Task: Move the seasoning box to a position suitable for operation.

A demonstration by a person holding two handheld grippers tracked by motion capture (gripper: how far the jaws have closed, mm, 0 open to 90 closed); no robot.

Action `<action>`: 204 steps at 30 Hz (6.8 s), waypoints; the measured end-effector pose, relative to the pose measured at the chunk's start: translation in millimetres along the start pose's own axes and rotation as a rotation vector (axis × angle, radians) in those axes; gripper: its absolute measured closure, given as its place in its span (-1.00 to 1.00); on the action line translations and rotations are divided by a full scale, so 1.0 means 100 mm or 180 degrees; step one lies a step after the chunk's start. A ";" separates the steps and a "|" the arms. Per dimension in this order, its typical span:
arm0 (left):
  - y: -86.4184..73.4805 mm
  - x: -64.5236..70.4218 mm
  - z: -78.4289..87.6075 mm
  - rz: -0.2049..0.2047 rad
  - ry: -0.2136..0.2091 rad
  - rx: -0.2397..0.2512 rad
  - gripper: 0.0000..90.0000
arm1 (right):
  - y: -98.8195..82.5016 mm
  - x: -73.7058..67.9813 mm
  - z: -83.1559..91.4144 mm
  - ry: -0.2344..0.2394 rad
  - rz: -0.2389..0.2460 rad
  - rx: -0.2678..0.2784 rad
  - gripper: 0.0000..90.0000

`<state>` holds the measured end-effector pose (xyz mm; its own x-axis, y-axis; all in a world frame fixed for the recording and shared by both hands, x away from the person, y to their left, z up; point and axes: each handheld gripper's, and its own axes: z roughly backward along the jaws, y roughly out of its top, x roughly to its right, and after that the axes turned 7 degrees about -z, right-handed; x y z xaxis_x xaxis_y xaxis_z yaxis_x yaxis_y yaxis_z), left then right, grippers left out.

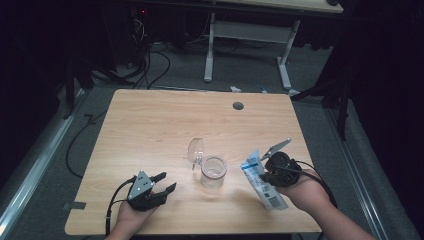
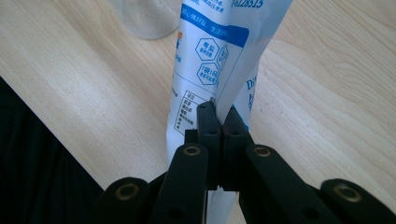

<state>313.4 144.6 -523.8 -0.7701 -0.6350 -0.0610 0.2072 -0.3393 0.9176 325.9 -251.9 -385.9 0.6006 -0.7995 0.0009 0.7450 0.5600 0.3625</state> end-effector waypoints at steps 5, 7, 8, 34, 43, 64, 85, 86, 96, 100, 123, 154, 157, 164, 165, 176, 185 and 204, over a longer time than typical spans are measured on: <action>0.03 0.08 -0.04 -0.0046 -0.0093 0.0027 -0.01 | 0.00 -0.01 0.05 -0.0038 -0.0035 0.0012 1.00; 0.07 0.18 -0.08 -0.0102 -0.0152 0.0040 -0.04 | 0.00 -0.02 0.07 -0.0046 -0.0025 0.0026 1.00; 0.08 0.22 -0.10 -0.0123 -0.0178 0.0043 -0.04 | -0.01 -0.02 0.08 -0.0042 -0.0010 0.0039 1.00; 0.59 1.35 -0.83 -0.0545 -0.0978 0.0145 -0.41 | 0.11 -0.12 0.10 0.0035 -0.0032 -0.0088 1.00; 0.64 1.48 -1.00 -0.0535 -0.1135 0.0136 -0.45 | 0.17 -0.17 0.17 0.0014 -0.0043 -0.0074 1.00; 0.70 1.66 -1.26 -0.0637 -0.1136 0.0045 -0.54 | 0.38 -0.42 0.26 0.0137 0.0083 0.0005 1.00; 0.70 1.61 -1.25 -0.0546 -0.0854 0.0115 -0.26 | 0.47 -0.49 0.22 0.0208 0.0105 0.0038 1.00; 0.71 1.61 -1.24 -0.0565 -0.0845 0.0119 -0.24 | 0.47 -0.50 0.22 0.0206 0.0106 0.0037 1.00; 0.71 1.61 -1.18 -0.0621 -0.0784 0.0164 -0.08 | 0.51 -0.49 0.22 0.0182 0.0147 0.0066 1.00; 0.70 1.60 -1.17 -0.0598 -0.0807 0.0151 -0.06 | 0.53 -0.51 0.19 0.0173 0.0138 0.0032 1.00; 0.74 1.54 -1.14 -0.0554 -0.0834 0.0093 -0.01 | 0.71 -0.53 0.10 0.0128 0.0289 -0.0029 1.00; 0.81 1.58 -1.12 -0.0657 -0.0824 0.0117 0.01 | 0.77 -0.52 0.08 0.0111 0.0338 0.0022 1.00; 0.81 1.58 -1.12 -0.0661 -0.0824 0.0110 0.01 | 0.78 -0.52 0.07 0.0107 0.0342 0.0015 1.00; 0.83 1.59 -1.12 -0.0656 -0.0823 0.0120 0.02 | 0.79 -0.51 0.08 0.0100 0.0356 0.0005 1.00; 0.83 1.59 -1.12 -0.0669 -0.0819 0.0122 0.02 | 0.79 -0.51 0.08 0.0096 0.0359 0.0005 1.00; 0.85 1.61 -1.11 -0.0660 -0.0823 0.0134 0.02 | 0.80 -0.52 0.07 0.0069 0.0397 -0.0004 1.00; 0.88 1.62 -1.11 -0.0670 -0.0834 0.0151 0.02 | 0.82 -0.53 0.08 0.0043 0.0365 -0.0014 1.00; 0.90 1.60 -1.13 -0.0667 -0.0812 0.0152 0.04 | 0.86 -0.50 0.06 0.0031 0.0385 -0.0017 1.00</action>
<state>277.3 -65.7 -495.1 -0.9205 -0.3584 -0.1554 0.0045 -0.4075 0.9132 358.2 -164.5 -349.4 0.6889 -0.7240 0.0353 0.6684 0.6535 0.3552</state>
